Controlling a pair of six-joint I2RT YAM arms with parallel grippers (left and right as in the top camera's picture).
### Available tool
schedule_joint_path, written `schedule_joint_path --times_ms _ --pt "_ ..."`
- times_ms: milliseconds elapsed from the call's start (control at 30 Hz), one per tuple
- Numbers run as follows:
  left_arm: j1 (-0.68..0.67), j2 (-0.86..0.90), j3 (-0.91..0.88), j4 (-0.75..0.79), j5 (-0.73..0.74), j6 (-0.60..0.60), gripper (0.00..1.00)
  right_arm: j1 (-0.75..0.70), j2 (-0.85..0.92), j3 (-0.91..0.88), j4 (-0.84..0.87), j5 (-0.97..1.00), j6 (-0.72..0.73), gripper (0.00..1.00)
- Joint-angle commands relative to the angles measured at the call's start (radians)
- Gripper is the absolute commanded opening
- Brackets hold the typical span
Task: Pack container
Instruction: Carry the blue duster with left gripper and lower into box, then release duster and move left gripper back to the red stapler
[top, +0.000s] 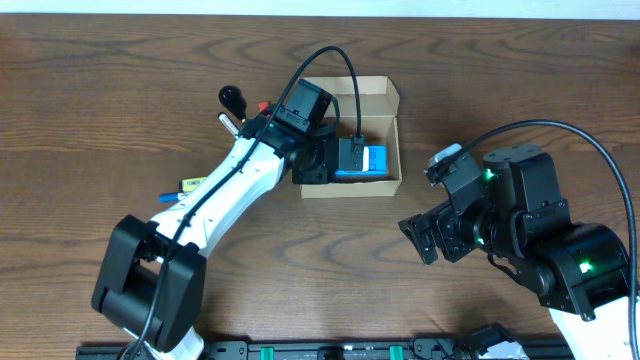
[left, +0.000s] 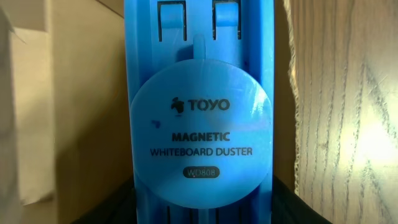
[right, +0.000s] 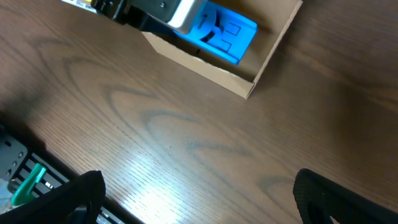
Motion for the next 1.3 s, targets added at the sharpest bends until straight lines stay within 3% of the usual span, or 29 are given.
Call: schedule_joint_path --times_ms 0,333,367,433,500,933,1267 --pt "0.006 0.035 0.004 0.001 -0.009 0.018 0.06 -0.006 0.002 0.003 0.002 0.003 0.011 0.99" --pt "0.006 0.045 0.004 0.001 -0.016 0.016 0.09 -0.006 0.002 0.003 0.002 0.003 0.011 0.99" --pt "0.006 0.045 0.004 0.000 -0.016 0.015 0.13 -0.006 0.002 0.003 0.002 0.003 0.012 0.99" --pt "0.006 0.045 0.004 0.001 -0.016 0.007 0.40 -0.006 0.002 0.003 0.002 0.003 0.011 0.99" --pt "0.006 0.045 0.004 0.002 -0.016 -0.003 0.49 -0.006 0.002 0.003 0.002 0.003 0.011 0.99" --pt "0.006 0.045 0.006 0.002 -0.018 -0.016 0.65 -0.006 0.002 0.003 0.002 0.003 0.012 0.99" --pt "0.006 -0.030 0.113 -0.029 -0.018 -0.172 0.73 -0.006 0.002 0.003 0.002 0.003 0.011 0.99"
